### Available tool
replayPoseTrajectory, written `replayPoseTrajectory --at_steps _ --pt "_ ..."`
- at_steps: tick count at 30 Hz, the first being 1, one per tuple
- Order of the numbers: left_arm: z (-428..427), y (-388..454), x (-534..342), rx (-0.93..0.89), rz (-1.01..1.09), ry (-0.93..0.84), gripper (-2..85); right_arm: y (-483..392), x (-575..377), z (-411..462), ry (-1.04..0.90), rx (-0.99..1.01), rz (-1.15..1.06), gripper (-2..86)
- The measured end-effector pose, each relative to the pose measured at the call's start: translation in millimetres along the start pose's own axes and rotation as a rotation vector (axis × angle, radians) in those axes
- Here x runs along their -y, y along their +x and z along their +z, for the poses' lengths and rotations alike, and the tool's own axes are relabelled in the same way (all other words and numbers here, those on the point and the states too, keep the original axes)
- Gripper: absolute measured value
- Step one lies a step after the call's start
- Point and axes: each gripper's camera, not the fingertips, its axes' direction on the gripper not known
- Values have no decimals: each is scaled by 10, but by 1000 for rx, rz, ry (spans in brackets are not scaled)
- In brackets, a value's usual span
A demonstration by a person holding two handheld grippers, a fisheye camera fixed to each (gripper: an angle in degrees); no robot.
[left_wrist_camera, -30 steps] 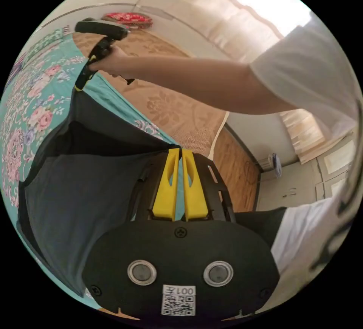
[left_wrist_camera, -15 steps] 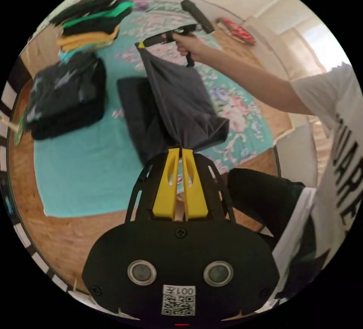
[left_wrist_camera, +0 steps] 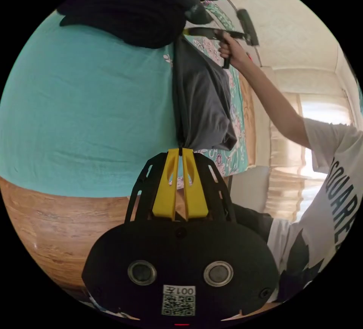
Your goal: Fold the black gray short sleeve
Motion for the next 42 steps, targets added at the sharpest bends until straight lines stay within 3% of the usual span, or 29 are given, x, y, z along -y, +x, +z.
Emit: replayPoseTrajectory --at_steps 7,14,19,22,25,29,33,42 --pt "-907 12 -341 -23 -138 108 -3 -652 -1480 -548 188 -274 44 44" --pt "-1139 643 -281 58 -26 10 61 -2074 -2892 444 -90 -339 139 89" --pt "-1196 893 -292 200 0 -45 26 -2299 -2905 1214 -57 -415 239 39" --pt "-1455 955 -392 187 18 -32 4 -2195 -2875 1511 -129 -412 323 14" --pt "-1749 958 -506 173 12 -2 -8 -2287 -3085 1414 -59 -454 358 6" --pt "-1912 866 -672 146 -43 -5 -12 -2409 -3377 1612 -14 -357 341 3" --pt "-2011 829 -802 132 -64 5 -14 -2543 -3387 1992 -69 -483 246 2" --pt "-2372 847 -1020 138 -25 -53 -12 -2460 -3538 2235 -97 -425 213 1"
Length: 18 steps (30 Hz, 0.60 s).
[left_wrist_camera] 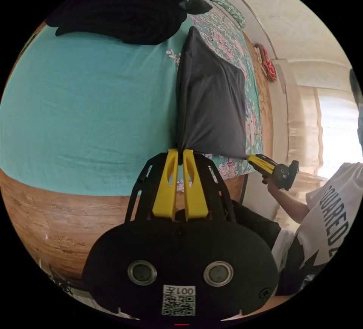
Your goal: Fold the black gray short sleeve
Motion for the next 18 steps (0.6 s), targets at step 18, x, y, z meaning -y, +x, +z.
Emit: replayPoseTrajectory --at_steps 18 --pt "-539 -21 -372 44 -76 -101 12 960 -242 -109 -52 86 41 13"
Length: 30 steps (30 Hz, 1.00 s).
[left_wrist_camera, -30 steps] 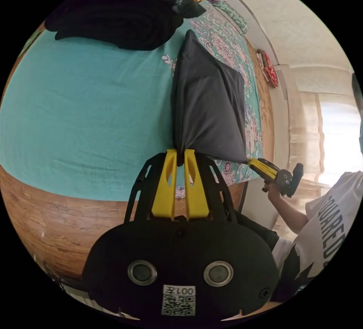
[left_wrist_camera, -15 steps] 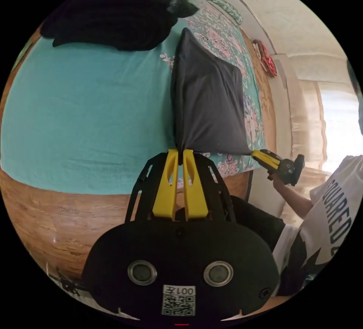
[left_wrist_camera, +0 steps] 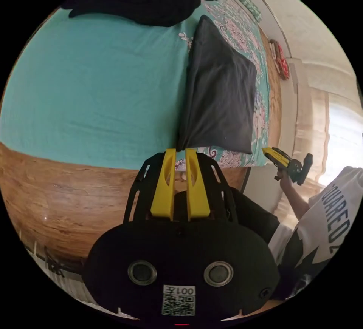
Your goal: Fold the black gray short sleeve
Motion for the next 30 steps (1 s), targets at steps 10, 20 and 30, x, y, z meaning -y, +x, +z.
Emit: replayPoseTrajectory --at_steps 10,20,30 --pt "-29 107 -386 -492 -210 160 29 1097 104 48 76 312 204 81" --pt "-119 102 -581 -720 -324 184 33 2133 -221 98 104 670 485 80" --pt "-345 71 -1049 -861 -486 220 104 3086 -503 145 131 978 533 28"
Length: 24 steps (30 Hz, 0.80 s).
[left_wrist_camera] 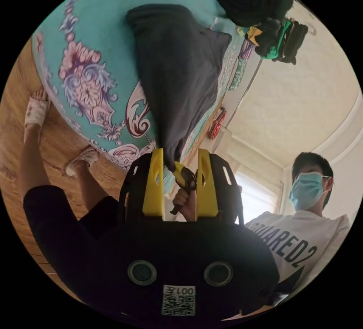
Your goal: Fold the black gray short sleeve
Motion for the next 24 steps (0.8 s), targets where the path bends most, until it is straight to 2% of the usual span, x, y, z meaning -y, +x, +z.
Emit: replayPoseTrajectory --at_steps 2,4,8,12,15,17,20,24 --pt "-41 -7 -151 -77 -46 30 144 172 57 -234 40 310 52 21" --pt "-32 6 -267 -134 -81 40 179 150 61 -452 105 483 61 18" --pt "96 87 -558 -346 -162 95 220 -127 109 -827 109 578 54 15" --pt "197 152 -754 -502 -211 180 217 -312 189 -1015 116 683 58 12" --pt "108 200 -881 -643 -200 332 172 -480 255 -1175 115 728 28 11" --pt "-43 274 -996 -672 -150 401 67 -608 279 -1322 132 758 6 12" --pt "-180 440 -1215 -606 -108 366 12 -824 268 -1472 114 744 -30 11" --pt "-321 932 -1633 -545 -41 274 -2 -1213 168 -1677 129 743 -103 11"
